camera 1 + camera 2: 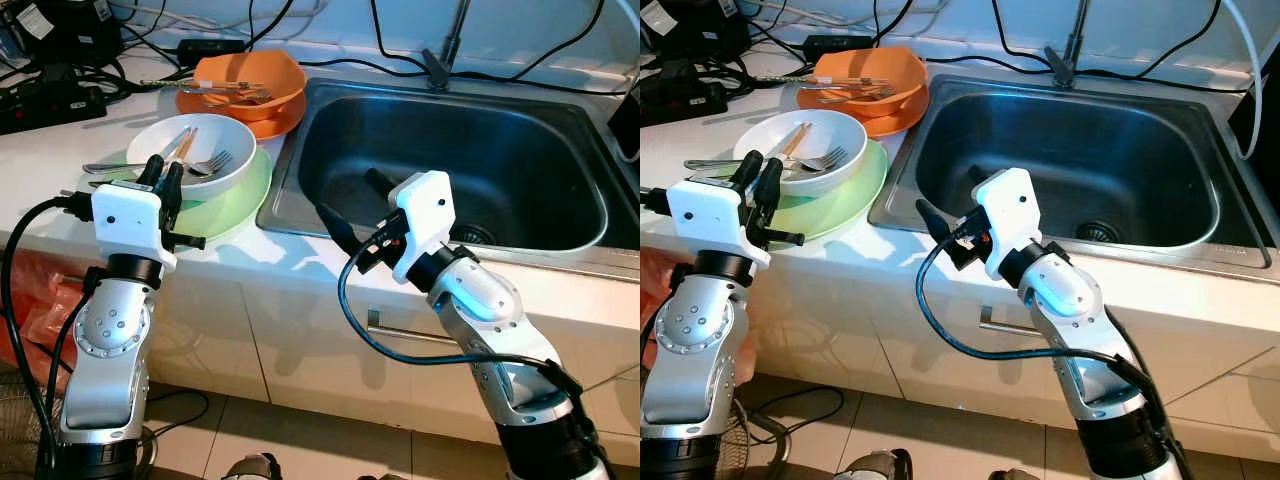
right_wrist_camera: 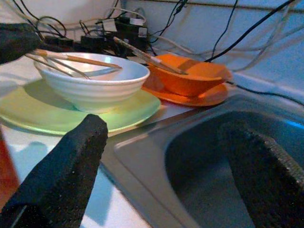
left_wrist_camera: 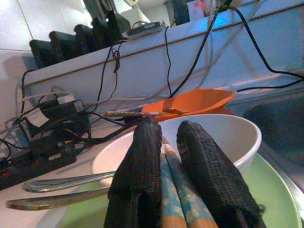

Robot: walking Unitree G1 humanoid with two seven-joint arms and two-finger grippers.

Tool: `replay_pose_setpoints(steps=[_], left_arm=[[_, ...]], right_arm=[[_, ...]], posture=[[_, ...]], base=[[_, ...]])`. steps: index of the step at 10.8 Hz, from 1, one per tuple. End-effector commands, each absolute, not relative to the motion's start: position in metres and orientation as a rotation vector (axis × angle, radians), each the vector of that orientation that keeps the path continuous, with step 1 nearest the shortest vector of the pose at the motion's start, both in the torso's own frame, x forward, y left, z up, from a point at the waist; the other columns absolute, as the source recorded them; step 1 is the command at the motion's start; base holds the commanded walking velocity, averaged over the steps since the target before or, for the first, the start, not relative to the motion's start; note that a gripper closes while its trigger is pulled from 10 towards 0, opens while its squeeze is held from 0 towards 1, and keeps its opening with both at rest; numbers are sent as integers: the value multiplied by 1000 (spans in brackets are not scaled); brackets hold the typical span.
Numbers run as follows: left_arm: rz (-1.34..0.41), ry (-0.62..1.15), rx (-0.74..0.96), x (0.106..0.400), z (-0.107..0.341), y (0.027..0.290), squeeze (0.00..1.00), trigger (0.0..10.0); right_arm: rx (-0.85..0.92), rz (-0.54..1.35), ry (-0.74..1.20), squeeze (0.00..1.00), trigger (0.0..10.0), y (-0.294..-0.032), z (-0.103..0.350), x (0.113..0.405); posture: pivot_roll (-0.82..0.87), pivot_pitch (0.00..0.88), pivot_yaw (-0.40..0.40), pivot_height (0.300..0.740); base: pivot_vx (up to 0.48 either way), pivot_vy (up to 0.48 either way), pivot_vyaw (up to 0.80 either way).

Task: Kitchen organization

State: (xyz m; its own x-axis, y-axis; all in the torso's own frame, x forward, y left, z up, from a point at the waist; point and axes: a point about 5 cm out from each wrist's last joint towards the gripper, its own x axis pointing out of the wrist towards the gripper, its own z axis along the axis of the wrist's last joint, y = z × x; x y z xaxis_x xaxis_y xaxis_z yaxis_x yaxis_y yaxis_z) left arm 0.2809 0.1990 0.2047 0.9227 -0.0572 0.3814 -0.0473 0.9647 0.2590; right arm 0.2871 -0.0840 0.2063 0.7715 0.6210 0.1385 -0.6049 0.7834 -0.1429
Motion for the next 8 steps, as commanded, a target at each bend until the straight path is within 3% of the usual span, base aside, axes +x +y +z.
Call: replay_pose_setpoints(steps=[1,8], left_arm=[[0,-405,265,282,206,201,0,0],[-22,-418,256,283,210,196,0,0]], right_arm=[[-69,685,-165,0,10000,-85,207,288],[46,878,-125,0,10000,-85,212,273]], posture=[[42,121,3,740],[40,121,3,740]], base=[[0,0,0],[0,0,0]])
